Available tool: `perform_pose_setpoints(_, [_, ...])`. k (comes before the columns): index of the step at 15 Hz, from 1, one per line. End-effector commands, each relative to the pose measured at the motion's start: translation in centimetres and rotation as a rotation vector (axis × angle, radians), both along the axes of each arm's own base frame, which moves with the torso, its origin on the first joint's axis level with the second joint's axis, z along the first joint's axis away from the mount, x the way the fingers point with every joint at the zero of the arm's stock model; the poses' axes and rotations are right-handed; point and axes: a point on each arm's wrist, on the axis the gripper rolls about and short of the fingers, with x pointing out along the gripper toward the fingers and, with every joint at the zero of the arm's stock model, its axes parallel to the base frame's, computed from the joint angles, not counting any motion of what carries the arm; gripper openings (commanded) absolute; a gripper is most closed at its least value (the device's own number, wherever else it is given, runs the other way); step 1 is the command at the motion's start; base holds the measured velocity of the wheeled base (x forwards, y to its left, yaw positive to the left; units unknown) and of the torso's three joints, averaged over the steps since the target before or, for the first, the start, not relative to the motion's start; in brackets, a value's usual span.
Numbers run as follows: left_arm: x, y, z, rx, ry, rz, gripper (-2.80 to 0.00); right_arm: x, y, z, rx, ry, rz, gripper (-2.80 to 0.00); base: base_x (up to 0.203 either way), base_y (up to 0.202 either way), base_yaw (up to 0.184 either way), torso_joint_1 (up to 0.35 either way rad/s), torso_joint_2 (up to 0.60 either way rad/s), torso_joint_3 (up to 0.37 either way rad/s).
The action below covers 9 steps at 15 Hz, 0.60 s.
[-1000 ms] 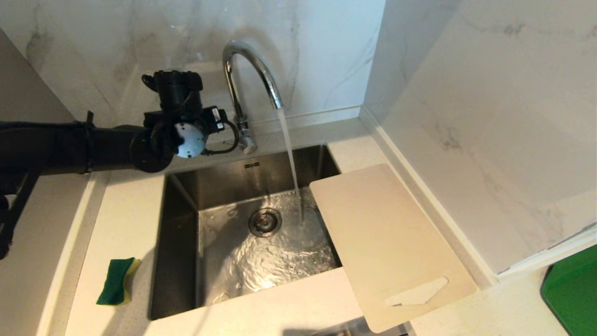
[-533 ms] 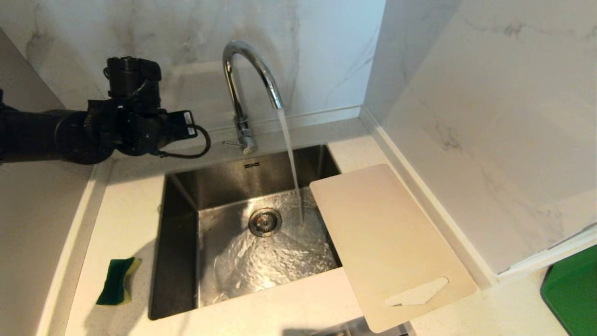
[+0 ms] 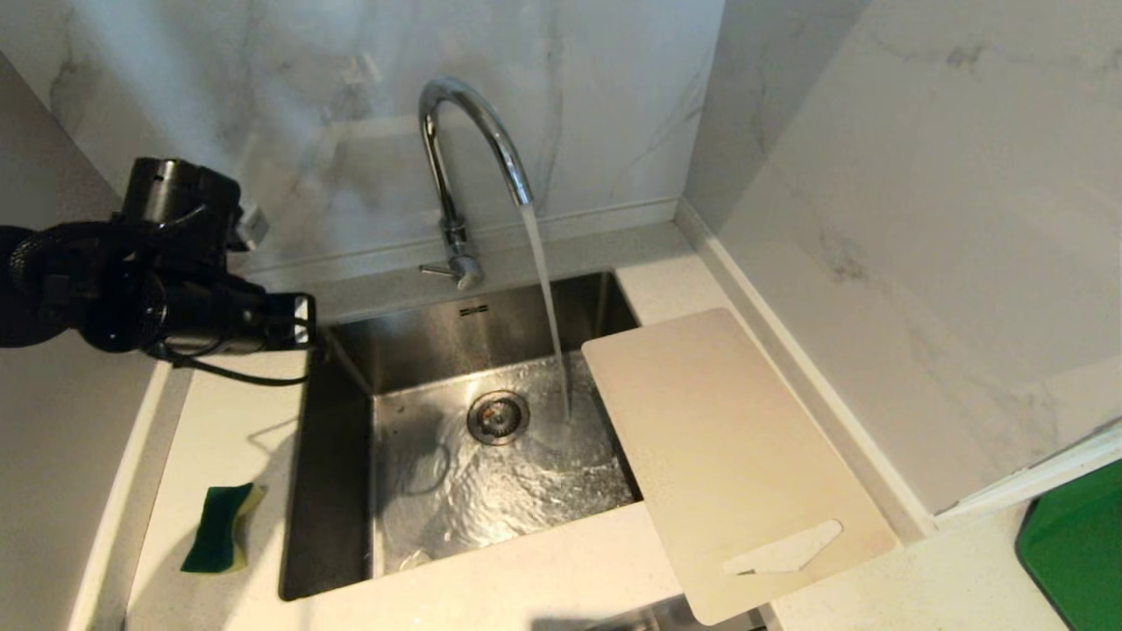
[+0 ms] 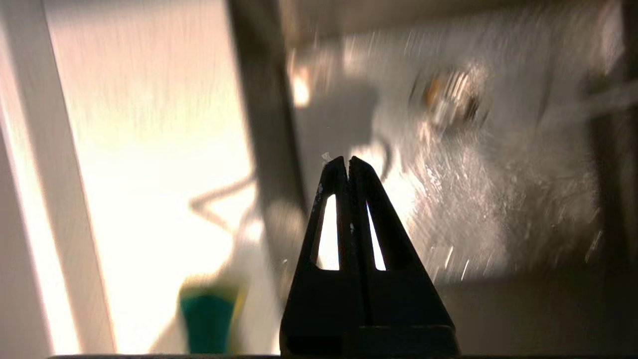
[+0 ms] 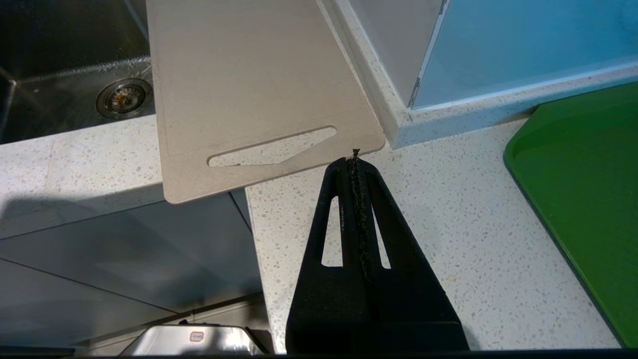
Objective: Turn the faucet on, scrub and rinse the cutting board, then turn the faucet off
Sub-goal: Pick up the cleaning cloth
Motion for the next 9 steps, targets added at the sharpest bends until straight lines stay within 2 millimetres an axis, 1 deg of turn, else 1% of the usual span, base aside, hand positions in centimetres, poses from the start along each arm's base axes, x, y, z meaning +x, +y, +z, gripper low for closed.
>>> perform_pose_setpoints(1, [-2.3, 1.4, -1.8, 0.007, 0.079, 0.011, -2.8, 0.0, 0.0, 0.0, 0.0, 0.0, 0.001, -2.8, 0.0, 0.0, 0.0, 0.0, 0.0, 0.0])
perform_pose_setpoints(3, [-3.5, 2.2, -4.5, 0.02, 0.155, 0.028, -2.8, 0.0, 0.0, 0.0, 0.0, 0.0, 0.0, -2.8, 0.0, 0.0, 0.0, 0.0, 0.0, 0.0])
perform_pose_setpoints(5, [-4.3, 2.5, -6.6, 0.043, 0.179, 0.061, -2.8, 0.0, 0.0, 0.0, 0.0, 0.0, 0.001, -2.8, 0.0, 0.0, 0.0, 0.0, 0.0, 0.0])
perform_pose_setpoints(6, [-4.7, 2.6, -7.4, 0.06, 0.19, 0.078, 0.0, 0.0, 0.0, 0.0, 0.0, 0.0, 0.0, -2.8, 0.0, 0.0, 0.0, 0.0, 0.0, 0.0])
perform_pose_setpoints(9, [-5.4, 3.3, -8.8, 0.022, 0.249, 0.088, 0.0, 0.0, 0.0, 0.0, 0.0, 0.0, 0.0, -2.8, 0.0, 0.0, 0.0, 0.0, 0.0, 0.0])
